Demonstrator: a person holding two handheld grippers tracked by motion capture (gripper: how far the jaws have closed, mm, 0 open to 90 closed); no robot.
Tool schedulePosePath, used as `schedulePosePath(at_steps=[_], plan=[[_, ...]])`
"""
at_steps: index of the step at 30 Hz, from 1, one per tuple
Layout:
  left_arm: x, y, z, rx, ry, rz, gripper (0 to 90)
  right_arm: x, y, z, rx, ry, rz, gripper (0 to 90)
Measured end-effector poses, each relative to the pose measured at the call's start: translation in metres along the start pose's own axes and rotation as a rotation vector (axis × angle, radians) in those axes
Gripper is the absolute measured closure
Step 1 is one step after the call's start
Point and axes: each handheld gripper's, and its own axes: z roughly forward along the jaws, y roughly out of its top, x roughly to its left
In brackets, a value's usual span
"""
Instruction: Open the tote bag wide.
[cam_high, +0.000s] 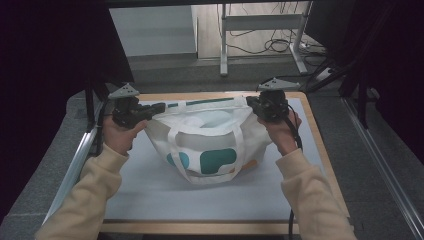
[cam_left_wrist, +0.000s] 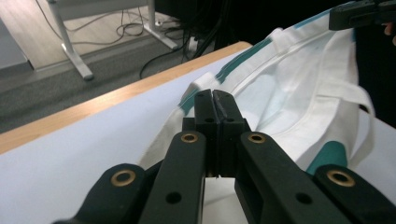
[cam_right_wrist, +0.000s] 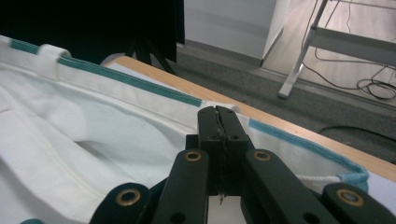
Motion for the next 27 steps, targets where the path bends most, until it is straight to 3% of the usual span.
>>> schedulePosePath(at_steps=[10, 18, 24, 27], plan=[[0.009, -0.016, 0.021, 0.087, 0.011, -0.019, 90.0, -0.010, -0.017, 0.022, 0.084, -0.038, 0.007, 89.2], [0.015, -0.035, 0.029, 0.120, 0.012, -0.049, 90.0, -0.016, -0.037, 0.029, 0.131, -0.045, 0.023, 89.2], [0.021, -0.051, 0.038, 0.145, 0.002, -0.080, 90.0, -0.023, -0.063, 0.041, 0.171, -0.025, 0.066, 89.3], [0.022, -0.055, 0.041, 0.155, -0.001, -0.083, 90.0, -0.023, -0.068, 0.043, 0.178, -0.019, 0.074, 89.3]])
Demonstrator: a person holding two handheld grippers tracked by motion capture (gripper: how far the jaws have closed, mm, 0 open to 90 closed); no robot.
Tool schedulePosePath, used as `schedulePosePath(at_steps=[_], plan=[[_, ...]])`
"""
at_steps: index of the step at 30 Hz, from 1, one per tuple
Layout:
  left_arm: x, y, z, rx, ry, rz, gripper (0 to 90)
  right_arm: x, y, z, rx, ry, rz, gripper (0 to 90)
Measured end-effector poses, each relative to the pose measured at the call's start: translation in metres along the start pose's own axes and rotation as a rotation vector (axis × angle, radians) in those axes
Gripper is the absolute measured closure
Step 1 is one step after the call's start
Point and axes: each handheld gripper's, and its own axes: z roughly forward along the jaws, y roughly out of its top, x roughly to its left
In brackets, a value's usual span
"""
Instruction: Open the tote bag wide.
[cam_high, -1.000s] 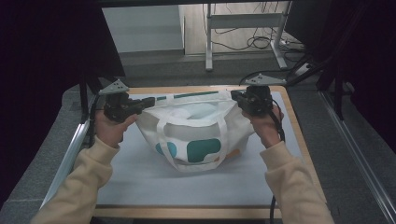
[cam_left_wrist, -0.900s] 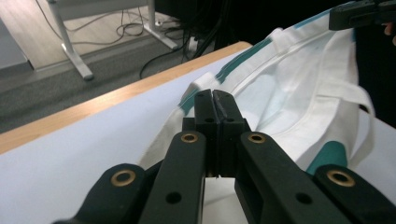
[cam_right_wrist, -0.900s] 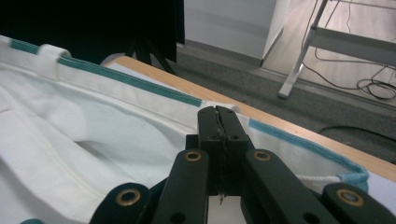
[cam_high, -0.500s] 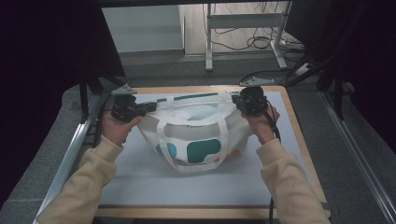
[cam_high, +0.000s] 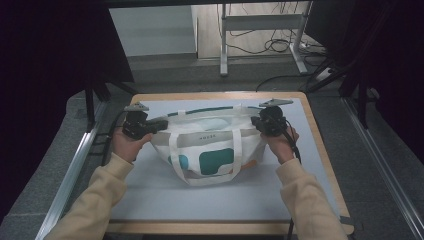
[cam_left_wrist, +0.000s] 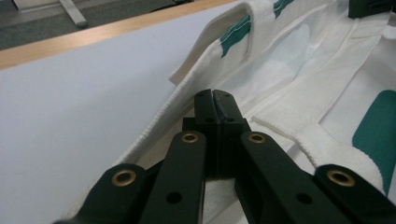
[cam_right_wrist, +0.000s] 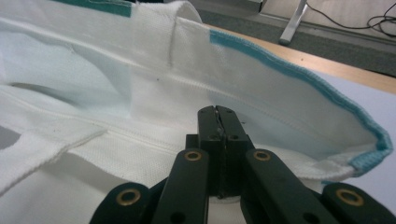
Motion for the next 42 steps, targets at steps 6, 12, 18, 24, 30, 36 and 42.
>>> schedulePosePath(at_steps=[6, 12, 18, 24, 30, 36, 42], plan=[[0.004, -0.010, 0.007, 0.019, -0.020, -0.026, 90.0, 0.000, -0.007, 0.003, -0.002, 0.011, 0.014, 89.3], [0.004, -0.019, 0.015, 0.048, -0.022, -0.028, 90.0, 0.001, -0.011, 0.000, -0.004, 0.014, 0.015, 89.3], [0.006, -0.022, 0.019, 0.057, -0.034, -0.039, 90.0, 0.003, -0.011, 0.000, -0.004, 0.006, 0.003, 89.3], [0.006, -0.023, 0.023, 0.071, -0.028, -0.035, 90.0, 0.004, -0.012, 0.001, 0.002, 0.001, 0.001, 89.3], [0.008, -0.027, 0.030, 0.096, -0.029, -0.033, 90.0, 0.003, -0.018, 0.004, 0.014, -0.002, -0.006, 89.3], [0.008, -0.029, 0.033, 0.105, -0.035, -0.037, 90.0, 0.001, -0.022, 0.005, 0.015, 0.009, 0.011, 89.3], [0.008, -0.031, 0.036, 0.114, -0.032, -0.032, 90.0, 0.001, -0.024, 0.007, 0.024, 0.006, 0.008, 89.3]])
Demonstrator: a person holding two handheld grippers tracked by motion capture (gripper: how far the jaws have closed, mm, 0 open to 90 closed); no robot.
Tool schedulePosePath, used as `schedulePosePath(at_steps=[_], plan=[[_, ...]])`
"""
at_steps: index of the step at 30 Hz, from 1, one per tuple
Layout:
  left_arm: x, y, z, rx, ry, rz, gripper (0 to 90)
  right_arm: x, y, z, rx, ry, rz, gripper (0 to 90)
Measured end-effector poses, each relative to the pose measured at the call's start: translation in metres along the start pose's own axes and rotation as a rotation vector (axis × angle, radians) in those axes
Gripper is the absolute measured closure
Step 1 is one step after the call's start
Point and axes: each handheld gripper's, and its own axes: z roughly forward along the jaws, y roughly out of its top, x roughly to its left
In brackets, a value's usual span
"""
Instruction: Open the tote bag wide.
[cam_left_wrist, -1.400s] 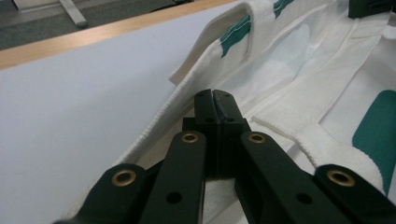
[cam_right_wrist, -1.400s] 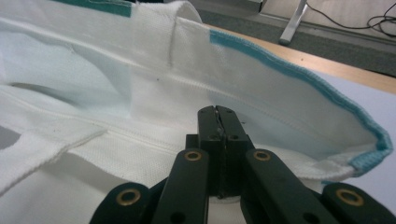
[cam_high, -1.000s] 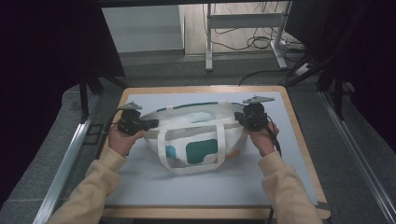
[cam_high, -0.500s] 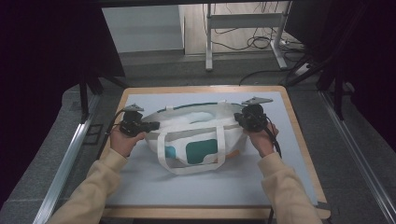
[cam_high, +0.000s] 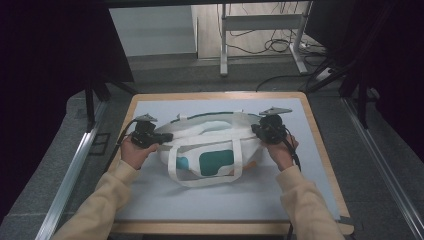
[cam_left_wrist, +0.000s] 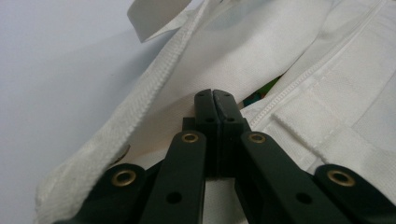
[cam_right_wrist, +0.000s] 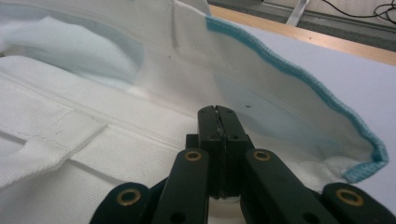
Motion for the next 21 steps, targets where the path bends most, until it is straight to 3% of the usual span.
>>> schedulePosePath(at_steps=[21], plan=[[0.0010, -0.0019, 0.0016, 0.011, -0.012, -0.002, 90.0, -0.0020, -0.0072, 0.0042, 0.012, 0.005, 0.006, 89.3]])
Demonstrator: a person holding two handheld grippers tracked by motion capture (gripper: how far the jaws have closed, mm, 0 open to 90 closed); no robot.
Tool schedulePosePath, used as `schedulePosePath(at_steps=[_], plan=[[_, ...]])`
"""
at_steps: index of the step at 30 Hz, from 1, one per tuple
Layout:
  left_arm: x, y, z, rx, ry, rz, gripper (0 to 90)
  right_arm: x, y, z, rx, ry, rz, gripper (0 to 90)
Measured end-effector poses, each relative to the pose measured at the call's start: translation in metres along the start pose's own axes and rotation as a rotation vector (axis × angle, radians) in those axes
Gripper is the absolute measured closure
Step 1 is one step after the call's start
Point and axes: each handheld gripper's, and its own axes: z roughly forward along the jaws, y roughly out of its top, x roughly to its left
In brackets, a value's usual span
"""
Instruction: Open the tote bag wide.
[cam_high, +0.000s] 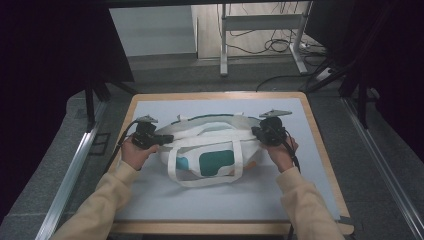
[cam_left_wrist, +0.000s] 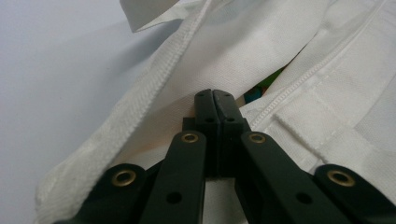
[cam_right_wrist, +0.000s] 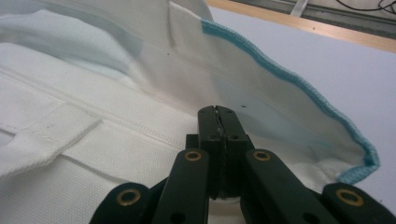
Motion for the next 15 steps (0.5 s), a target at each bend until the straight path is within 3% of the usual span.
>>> schedulePosePath(at_steps=[15], plan=[[-0.007, 0.007, -0.017, -0.054, -0.029, 0.008, 90.0, 0.001, 0.009, -0.011, -0.050, 0.009, -0.002, 89.3]])
